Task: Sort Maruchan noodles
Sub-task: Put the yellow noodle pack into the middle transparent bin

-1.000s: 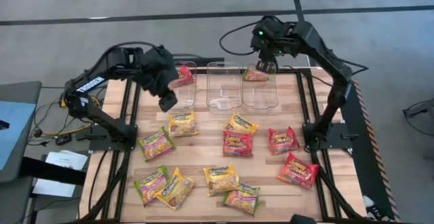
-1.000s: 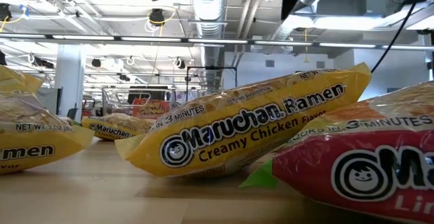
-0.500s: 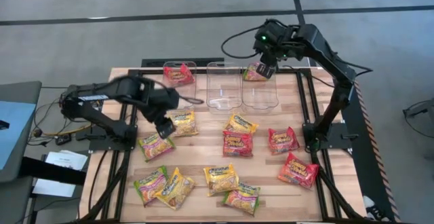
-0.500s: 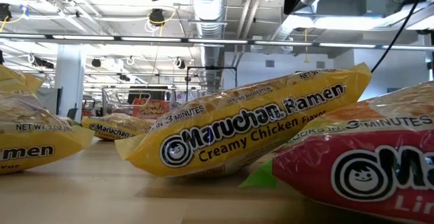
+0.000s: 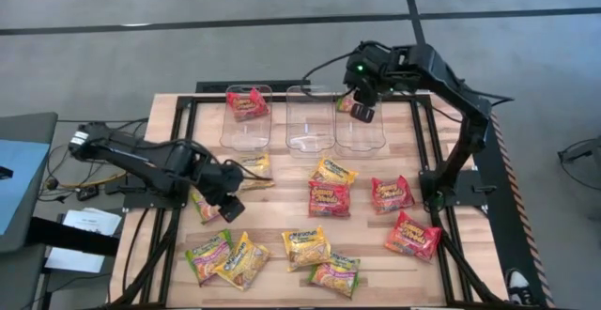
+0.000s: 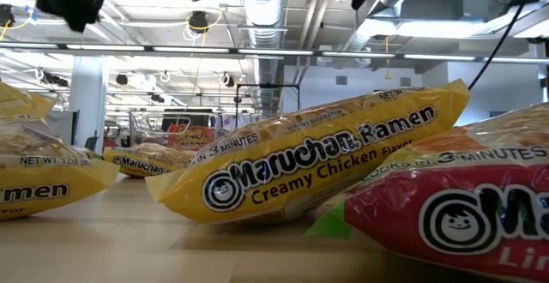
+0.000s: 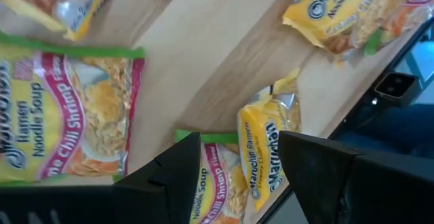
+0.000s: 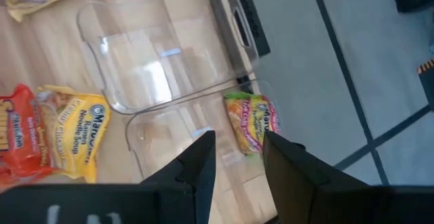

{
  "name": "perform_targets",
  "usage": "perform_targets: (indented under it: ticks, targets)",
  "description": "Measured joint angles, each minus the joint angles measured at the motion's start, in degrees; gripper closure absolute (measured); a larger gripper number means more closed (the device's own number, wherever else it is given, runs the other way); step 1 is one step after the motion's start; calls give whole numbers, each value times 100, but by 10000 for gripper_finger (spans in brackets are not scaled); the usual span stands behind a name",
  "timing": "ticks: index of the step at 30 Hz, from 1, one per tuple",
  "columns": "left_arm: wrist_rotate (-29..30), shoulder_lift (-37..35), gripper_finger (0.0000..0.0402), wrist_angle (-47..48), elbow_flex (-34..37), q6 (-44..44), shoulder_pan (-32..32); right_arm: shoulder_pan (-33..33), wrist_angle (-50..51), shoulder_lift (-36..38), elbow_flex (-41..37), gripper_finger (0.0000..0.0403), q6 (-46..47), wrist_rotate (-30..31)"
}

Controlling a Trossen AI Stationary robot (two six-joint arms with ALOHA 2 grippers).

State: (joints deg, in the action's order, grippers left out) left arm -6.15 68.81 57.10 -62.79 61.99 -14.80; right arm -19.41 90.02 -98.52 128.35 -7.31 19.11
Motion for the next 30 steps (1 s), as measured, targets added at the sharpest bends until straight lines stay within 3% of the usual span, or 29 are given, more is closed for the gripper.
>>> perform_targets:
  ticks: [8,30]
  targets:
    - [33,-376,216,-944,972,647,-455,401,0,0,0,255,526,-28]
    - [238,-334,217,-3086,2181,1321,-1421,1482,0,-2,0,255,2132,-154]
